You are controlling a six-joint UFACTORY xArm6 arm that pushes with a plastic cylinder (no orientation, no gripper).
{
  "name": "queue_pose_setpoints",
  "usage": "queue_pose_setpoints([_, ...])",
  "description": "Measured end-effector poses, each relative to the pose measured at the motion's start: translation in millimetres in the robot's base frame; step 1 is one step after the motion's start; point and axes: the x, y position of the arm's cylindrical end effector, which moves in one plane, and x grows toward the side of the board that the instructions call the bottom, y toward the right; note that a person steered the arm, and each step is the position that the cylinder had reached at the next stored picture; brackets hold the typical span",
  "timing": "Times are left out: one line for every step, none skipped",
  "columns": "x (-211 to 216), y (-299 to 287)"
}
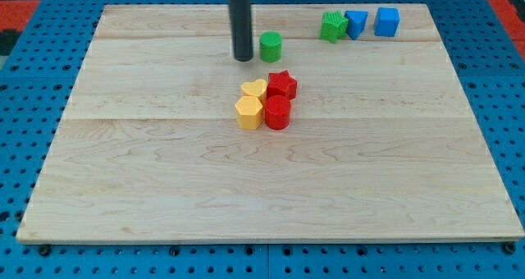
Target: Place your arm at the top right corner of the board
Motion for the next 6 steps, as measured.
queue_pose_setpoints([-59, 71])
queue_pose_setpoints([-37, 23])
queue_pose_setpoints([0, 27])
queue_pose_setpoints([0, 147])
queue_pose_setpoints([-34, 283])
queue_pose_setpoints([-86, 302])
